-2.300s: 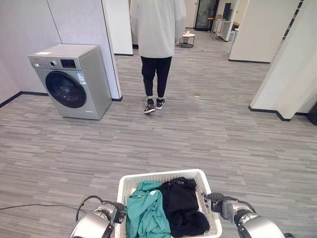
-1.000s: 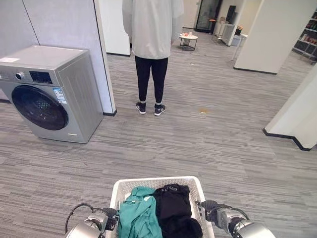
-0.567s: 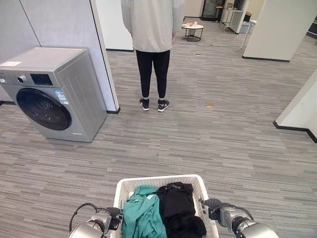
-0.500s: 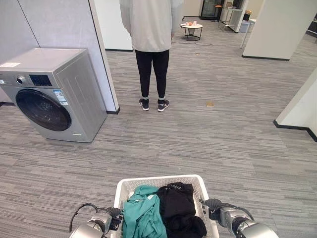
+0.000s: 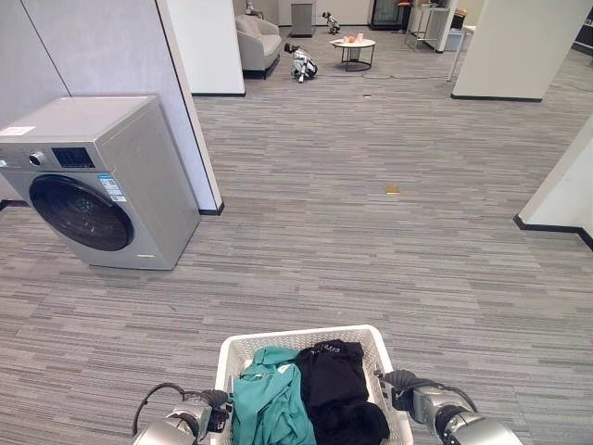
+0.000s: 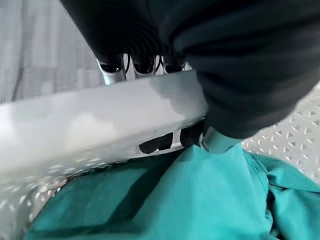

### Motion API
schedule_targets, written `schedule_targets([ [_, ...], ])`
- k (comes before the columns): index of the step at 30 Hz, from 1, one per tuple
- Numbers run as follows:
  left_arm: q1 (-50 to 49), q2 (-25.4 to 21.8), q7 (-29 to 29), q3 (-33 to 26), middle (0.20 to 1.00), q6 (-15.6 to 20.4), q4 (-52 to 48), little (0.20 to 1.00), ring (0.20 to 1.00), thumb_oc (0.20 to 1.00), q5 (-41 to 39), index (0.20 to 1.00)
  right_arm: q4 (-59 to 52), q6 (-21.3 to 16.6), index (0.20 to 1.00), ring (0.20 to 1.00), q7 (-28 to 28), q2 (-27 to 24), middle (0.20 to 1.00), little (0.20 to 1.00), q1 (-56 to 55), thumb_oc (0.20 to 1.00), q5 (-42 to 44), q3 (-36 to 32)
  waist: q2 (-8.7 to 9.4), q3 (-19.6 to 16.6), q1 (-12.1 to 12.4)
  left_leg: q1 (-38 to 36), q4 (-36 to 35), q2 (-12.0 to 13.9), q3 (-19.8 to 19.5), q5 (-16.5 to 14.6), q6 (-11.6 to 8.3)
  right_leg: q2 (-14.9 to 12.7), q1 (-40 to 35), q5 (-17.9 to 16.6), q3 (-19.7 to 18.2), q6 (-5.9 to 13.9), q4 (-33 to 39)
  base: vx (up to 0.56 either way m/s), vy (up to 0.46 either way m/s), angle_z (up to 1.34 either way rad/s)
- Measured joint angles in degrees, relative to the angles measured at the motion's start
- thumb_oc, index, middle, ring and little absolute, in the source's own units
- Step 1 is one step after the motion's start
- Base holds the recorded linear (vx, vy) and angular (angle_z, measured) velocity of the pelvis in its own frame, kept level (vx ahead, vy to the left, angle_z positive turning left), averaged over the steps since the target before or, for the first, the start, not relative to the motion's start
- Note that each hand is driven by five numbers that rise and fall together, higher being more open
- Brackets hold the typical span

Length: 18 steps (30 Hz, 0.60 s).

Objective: Grab the laundry basket,head to the washer,open it,put in the laundry and shut it.

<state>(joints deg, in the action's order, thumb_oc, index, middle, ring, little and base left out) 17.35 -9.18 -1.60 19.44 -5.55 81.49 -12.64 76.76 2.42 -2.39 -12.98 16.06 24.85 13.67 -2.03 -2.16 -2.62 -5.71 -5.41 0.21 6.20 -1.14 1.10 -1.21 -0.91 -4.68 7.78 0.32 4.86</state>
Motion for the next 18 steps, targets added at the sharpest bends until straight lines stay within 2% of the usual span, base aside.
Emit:
schedule_targets([
  [4,0.02,0.94,0.0,0.17,0.2,0.84,-0.16,0.2,0.2,0.2,0.26,0.2,0.36,-0.15,0.2,0.2,-0.08,-0.96,0.2,0.2,-0.2,0.2,0.29,-1.37,0.7,-0.7,-1.12,-0.09,0.01,0.03,-0.69,0.13,-0.24,0.04,-0.38,0.05,0.39,0.03,0.01,0.05,0.011,0.04],
  [7,-0.12,1.06,0.01,0.21,0.2,0.84,-0.03,0.2,0.2,0.2,0.26,0.2,0.34,-0.15,0.2,0.2,-0.11,-1.09,0.2,0.2,-0.16,0.2,0.26,-1.37,0.84,-0.49,-1.05,-0.18,0.01,0.05,-1.01,0.21,-0.4,0.04,-0.69,0.13,0.8,0.02,0.02,0.04,-0.003,0.09],
  [18,-0.37,0.97,0.02,-0.03,0.2,1.51,-0.51,0.2,0.2,0.2,0.25,0.2,0.35,-0.13,0.2,0.2,-0.38,-1.21,0.2,0.2,0.24,0.2,-0.96,-1.09,0.41,0.81,1.47,1.62,1.46,0.25,-4.35,-0.1,-1.08,-0.04,-1.17,1.18,4.28,-0.32,0.01,0.02,-0.01,0.17],
])
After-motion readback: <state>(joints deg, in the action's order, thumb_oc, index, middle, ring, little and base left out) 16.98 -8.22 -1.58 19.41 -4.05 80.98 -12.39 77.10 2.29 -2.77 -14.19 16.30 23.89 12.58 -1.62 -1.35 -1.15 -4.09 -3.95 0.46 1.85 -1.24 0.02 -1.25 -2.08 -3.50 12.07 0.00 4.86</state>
